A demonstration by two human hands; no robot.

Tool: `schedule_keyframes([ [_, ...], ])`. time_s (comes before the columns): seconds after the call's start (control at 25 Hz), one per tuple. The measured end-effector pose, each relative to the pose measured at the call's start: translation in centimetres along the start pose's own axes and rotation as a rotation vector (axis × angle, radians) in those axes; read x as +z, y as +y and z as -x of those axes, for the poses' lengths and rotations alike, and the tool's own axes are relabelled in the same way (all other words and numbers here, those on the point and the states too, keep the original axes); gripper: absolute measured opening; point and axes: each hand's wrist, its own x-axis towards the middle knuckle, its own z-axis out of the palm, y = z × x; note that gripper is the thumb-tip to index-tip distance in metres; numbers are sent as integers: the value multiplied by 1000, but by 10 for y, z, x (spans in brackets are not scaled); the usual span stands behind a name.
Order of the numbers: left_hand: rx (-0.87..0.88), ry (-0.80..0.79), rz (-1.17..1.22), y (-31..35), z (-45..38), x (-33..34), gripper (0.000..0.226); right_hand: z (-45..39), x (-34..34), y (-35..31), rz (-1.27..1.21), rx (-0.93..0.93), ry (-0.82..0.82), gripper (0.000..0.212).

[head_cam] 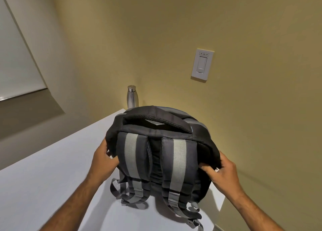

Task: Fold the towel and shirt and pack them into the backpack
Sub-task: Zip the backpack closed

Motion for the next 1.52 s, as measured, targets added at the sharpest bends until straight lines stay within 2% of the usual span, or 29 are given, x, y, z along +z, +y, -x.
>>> schedule_keyframes([
  [0.08, -99, 4, -40, -6, -3, 4, 58, 1, -1, 2, -3, 49, -73, 59],
  [0.16, -114, 14, -71, -6, -6, 7, 45, 1, 0, 6, -71, 104, -100, 61],
  [0.28, -85, 31, -150, 5, -9, 11, 11, -5, 8, 11, -218, 183, -26, 61],
  [0.36, -53, 33, -167, 13, -14, 15, 33, -7, 13, 11, -256, 212, 62, 61],
  [0.44, -25, 19, -183, 21, -21, 21, 40, -9, 15, 12, -272, 223, 146, 40],
  [0.48, -13, 12, -180, 25, -27, 25, 40, -11, 16, 12, -283, 227, 182, 34],
  [0.64, 34, -43, -166, 43, -55, 44, 35, -15, 9, 17, -304, 202, 299, 42],
  [0.76, 66, -108, -183, 53, -79, 64, 18, -19, -3, 23, -331, 191, 367, 38],
  [0.8, 78, -129, -183, 56, -85, 73, 20, -22, -9, 25, -331, 186, 388, 37],
  [0.96, 129, -178, -140, 69, -105, 109, 30, -39, -34, 39, -304, 200, 444, 34],
  [1.2, 142, -206, -108, 72, -141, 161, 38, -67, -62, 65, -223, 199, 477, 42],
  [1.52, 109, -222, -101, 66, -174, 200, 46, -94, -68, 92, -193, 230, 510, 41],
])
